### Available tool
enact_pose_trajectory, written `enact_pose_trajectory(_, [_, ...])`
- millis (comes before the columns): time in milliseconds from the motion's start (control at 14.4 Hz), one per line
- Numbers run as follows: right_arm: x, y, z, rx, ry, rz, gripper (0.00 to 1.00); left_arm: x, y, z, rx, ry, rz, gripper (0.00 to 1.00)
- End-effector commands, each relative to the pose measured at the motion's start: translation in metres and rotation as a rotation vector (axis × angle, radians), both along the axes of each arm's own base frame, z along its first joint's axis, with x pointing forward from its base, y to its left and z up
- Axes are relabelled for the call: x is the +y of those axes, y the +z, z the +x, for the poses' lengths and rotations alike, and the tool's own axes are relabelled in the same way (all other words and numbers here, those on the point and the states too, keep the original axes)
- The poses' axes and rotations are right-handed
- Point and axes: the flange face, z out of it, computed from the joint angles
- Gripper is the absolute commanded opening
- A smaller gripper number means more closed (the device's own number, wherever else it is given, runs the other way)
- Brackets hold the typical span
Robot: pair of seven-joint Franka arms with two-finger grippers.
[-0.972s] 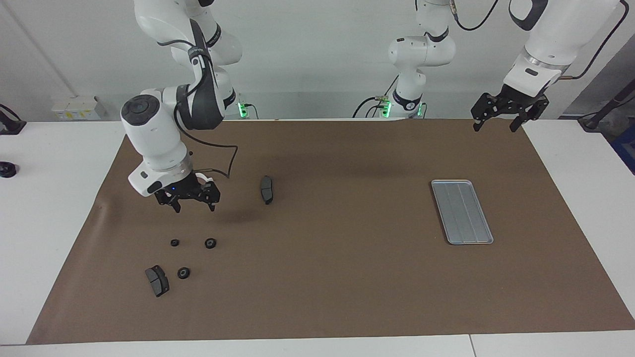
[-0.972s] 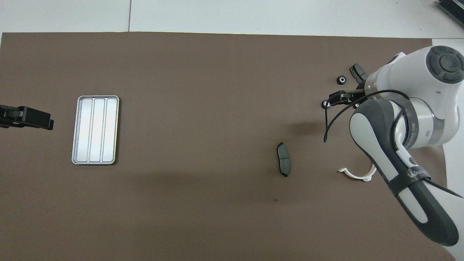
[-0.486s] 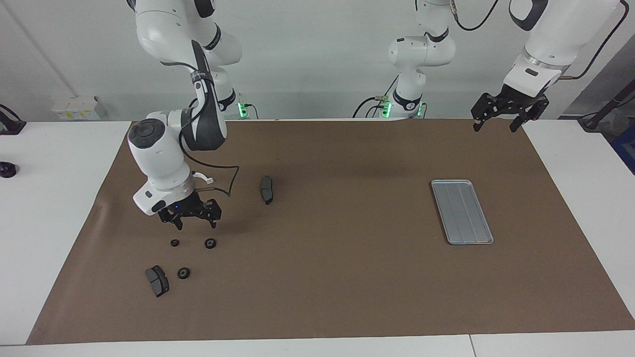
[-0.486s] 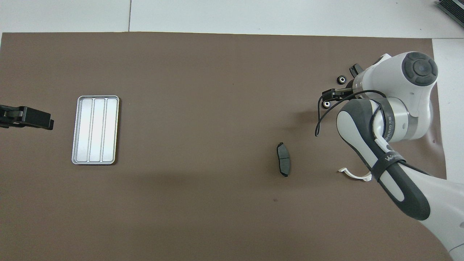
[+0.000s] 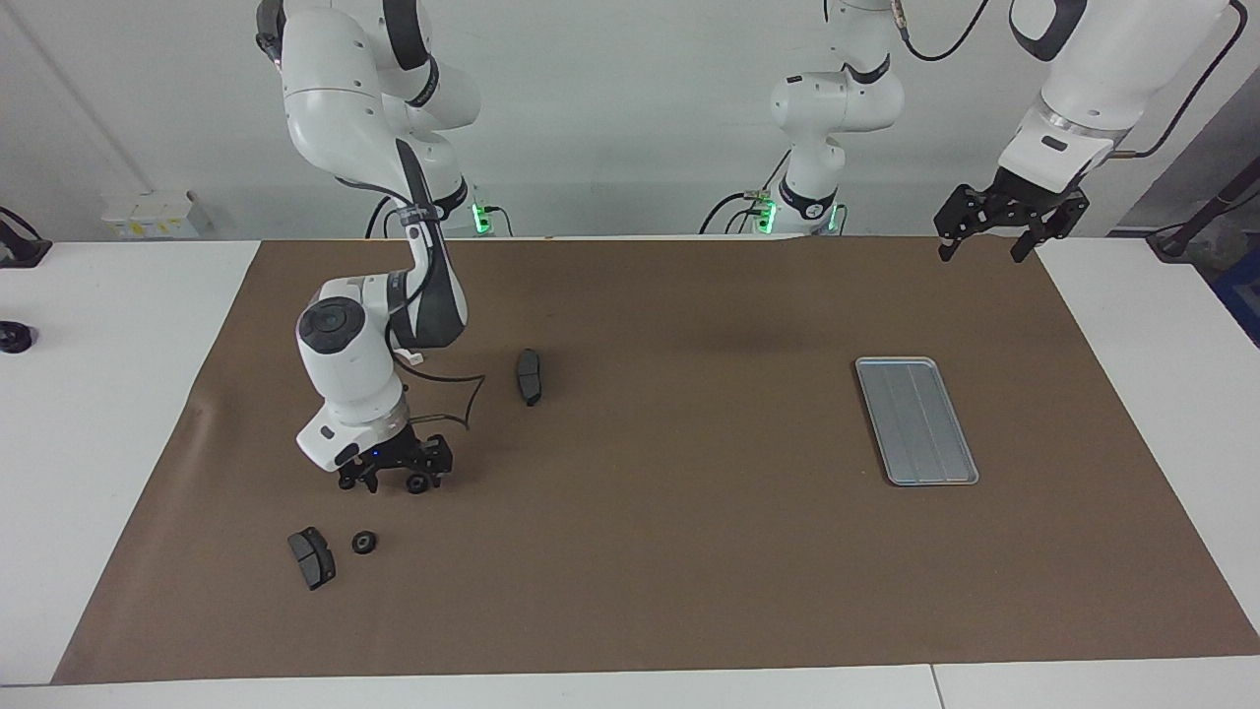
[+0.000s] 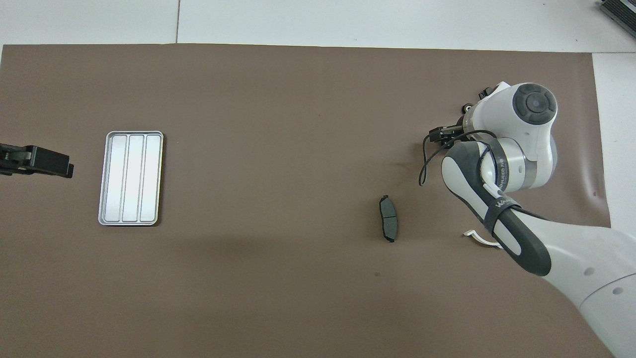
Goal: Pick bearing gear from pile to tray
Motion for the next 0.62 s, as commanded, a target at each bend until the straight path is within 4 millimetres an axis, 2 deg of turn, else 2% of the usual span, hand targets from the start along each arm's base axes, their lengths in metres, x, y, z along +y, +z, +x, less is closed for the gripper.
enact_pose_trajectory(0, [0.0025, 0.0011, 0.0025, 0.003, 0.030, -0.012, 0.74, 0.0025, 0.0012, -0.0094, -0.006, -0.002, -0.006, 1.00])
enact_pose_trajectory(208, [0.0052, 0.0000, 0.0003, 0.023, 0.032, -0.015, 0.58, 0.0025, 0.0012, -0.0094, -0.006, -0.002, -0.006, 1.00])
enact_pose_trajectory(417, [0.0060, -0.0010, -0.0009, 0.034, 0.031, -0.016, 0.32, 0.0025, 0.0011, -0.0095, -0.005, -0.001, -0.006, 1.00])
enact_pose_trajectory(556, [0.0069, -0.0013, -0.0013, 0.037, 0.032, -0.016, 0.11, 0.0025, 0.0012, -0.0094, -0.006, -0.001, -0.006, 1.00])
